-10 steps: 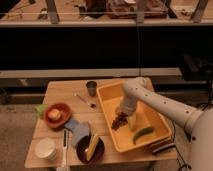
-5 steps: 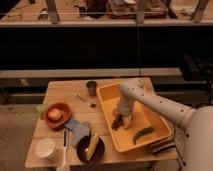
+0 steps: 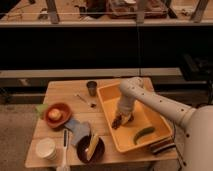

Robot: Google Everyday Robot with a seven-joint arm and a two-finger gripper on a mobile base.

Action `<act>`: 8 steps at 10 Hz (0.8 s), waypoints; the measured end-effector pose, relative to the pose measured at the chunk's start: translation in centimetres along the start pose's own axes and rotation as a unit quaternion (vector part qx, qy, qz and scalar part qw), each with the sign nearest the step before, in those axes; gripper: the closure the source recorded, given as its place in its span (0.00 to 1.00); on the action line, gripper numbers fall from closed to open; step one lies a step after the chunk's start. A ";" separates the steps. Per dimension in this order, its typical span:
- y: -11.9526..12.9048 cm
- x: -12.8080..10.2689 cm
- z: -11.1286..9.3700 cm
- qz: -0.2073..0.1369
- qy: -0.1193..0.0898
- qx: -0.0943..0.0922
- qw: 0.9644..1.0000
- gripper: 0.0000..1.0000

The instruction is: Place grapes in table surface

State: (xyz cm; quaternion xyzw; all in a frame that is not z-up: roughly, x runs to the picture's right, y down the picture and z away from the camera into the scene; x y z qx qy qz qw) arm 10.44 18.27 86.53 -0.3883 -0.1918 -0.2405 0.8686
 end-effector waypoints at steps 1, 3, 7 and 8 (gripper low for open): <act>0.3 0.7 -0.6 0.009 0.002 0.008 1.000 1.00; 1.2 1.8 -3.6 0.032 -0.004 0.034 0.999 1.00; 1.9 2.2 -11.6 0.046 0.001 0.096 0.994 1.00; 1.5 2.1 -13.0 0.042 0.007 0.106 0.993 1.00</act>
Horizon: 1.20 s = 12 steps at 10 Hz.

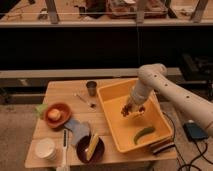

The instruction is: Place grapes in table surface

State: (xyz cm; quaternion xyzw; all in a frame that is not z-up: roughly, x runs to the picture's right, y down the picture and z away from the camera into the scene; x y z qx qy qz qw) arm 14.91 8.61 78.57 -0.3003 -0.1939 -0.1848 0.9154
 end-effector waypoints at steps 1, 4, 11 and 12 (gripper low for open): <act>-0.8 -0.2 -1.3 -0.008 0.007 0.008 1.000 1.00; -4.5 -3.9 -5.5 -0.060 0.029 0.027 0.997 1.00; -12.4 -15.6 -5.5 -0.162 0.025 0.041 0.986 1.00; -13.4 -17.5 -4.9 -0.175 0.027 0.037 0.983 1.00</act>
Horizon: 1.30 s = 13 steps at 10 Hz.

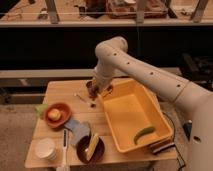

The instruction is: Place grapes in table surface

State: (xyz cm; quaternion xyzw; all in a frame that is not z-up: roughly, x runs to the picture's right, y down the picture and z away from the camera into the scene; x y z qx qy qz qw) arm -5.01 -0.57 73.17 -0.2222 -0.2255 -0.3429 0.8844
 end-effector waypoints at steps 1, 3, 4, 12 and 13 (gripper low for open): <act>-1.3 -1.4 0.6 -0.013 -0.001 -0.003 1.000 1.00; -2.6 -3.5 2.8 -0.028 -0.010 -0.015 0.999 1.00; -2.6 -3.9 4.3 -0.029 -0.013 -0.022 0.999 1.00; -2.1 -4.6 10.4 -0.020 -0.020 -0.061 0.998 0.57; -2.0 -4.7 11.0 -0.013 -0.024 -0.066 0.997 0.45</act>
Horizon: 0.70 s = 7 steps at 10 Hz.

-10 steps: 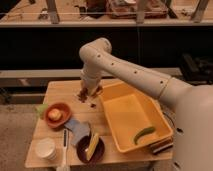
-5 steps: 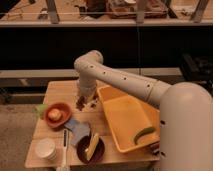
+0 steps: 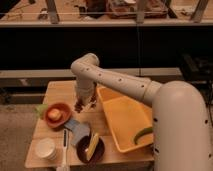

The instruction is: Place grapes in table surface

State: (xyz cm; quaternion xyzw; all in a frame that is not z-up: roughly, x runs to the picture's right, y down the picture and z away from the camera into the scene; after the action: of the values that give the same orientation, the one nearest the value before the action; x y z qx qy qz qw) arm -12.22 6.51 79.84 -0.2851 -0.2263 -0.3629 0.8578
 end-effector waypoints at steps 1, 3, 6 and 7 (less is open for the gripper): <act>-0.1 0.0 0.5 0.006 -0.005 -0.004 1.000 0.35; -0.1 0.2 1.5 0.018 -0.014 -0.009 1.000 0.21; -0.2 0.2 2.6 0.028 -0.020 -0.010 0.999 0.20; -0.2 0.2 2.7 0.028 -0.020 -0.010 0.999 0.20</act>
State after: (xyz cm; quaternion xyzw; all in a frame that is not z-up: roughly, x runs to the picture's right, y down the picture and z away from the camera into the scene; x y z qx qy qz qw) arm -12.66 8.04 81.99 -0.3069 -0.2319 -0.3348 0.8602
